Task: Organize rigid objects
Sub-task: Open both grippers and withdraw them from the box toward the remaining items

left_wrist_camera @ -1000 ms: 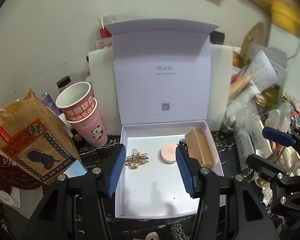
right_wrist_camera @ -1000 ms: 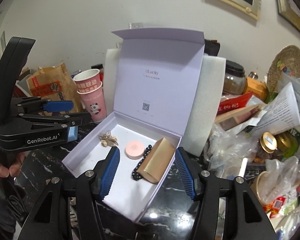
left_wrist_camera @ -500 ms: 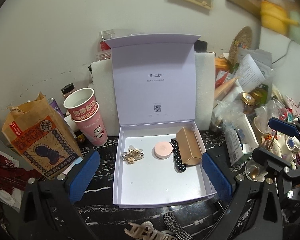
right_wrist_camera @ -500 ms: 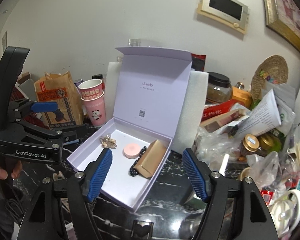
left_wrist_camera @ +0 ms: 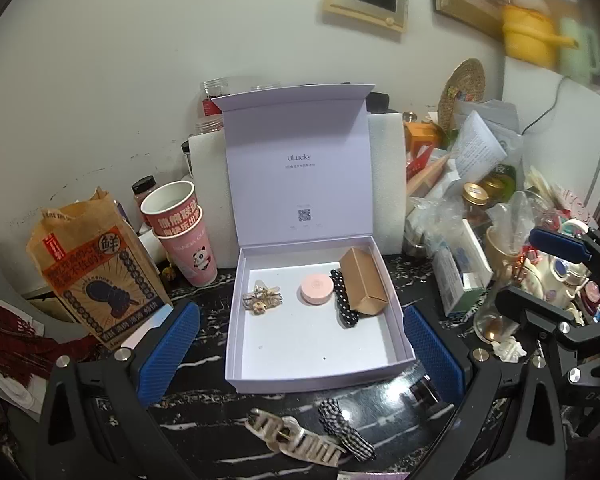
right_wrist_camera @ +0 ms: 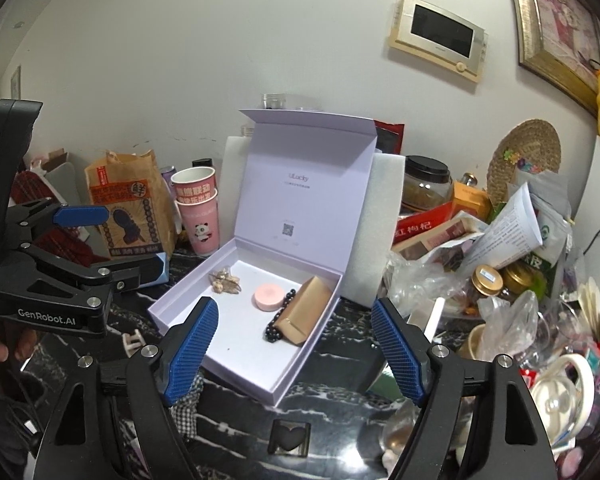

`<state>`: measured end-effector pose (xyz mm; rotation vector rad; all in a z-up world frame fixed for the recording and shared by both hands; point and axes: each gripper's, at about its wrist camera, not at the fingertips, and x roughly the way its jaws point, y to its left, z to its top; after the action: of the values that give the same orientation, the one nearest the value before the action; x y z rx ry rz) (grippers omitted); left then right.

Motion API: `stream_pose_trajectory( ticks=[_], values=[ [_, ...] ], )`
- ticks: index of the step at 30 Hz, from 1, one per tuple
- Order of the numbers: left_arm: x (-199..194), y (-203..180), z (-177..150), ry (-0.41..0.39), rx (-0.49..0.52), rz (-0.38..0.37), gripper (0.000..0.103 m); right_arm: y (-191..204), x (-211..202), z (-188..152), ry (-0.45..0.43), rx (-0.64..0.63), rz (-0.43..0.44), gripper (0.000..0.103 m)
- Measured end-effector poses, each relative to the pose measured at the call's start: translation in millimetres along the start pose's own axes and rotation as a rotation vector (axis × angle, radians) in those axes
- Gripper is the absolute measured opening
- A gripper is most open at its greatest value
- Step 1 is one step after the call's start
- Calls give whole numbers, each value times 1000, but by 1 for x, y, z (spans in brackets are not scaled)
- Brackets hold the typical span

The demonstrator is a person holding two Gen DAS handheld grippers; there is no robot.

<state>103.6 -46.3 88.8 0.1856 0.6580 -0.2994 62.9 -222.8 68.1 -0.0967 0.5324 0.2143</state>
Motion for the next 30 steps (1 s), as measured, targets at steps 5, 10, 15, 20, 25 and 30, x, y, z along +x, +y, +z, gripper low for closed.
stream_pose_trajectory(
  ticks=[5, 10, 15, 20, 25, 30],
  values=[
    [-13, -2, -14, -26, -5, 29, 103, 4, -12, -11, -6, 5, 11, 81],
    [-19, -1, -27, -20, -13, 37, 103, 7, -22, -23, -8, 5, 27, 81],
    [-24, -3, -44, -7, -16, 49, 103, 14, -29, -37, -6, 0, 50, 81],
    [-27, -7, -61, 8, -9, 54, 103, 20, -33, -52, 2, 0, 64, 81],
    [-25, -9, -80, 37, -25, 28, 103, 25, -33, -67, 22, 2, 88, 81],
    [-18, -9, -98, 63, -34, 9, 103, 27, -31, -83, 38, 17, 108, 81]
  ],
)
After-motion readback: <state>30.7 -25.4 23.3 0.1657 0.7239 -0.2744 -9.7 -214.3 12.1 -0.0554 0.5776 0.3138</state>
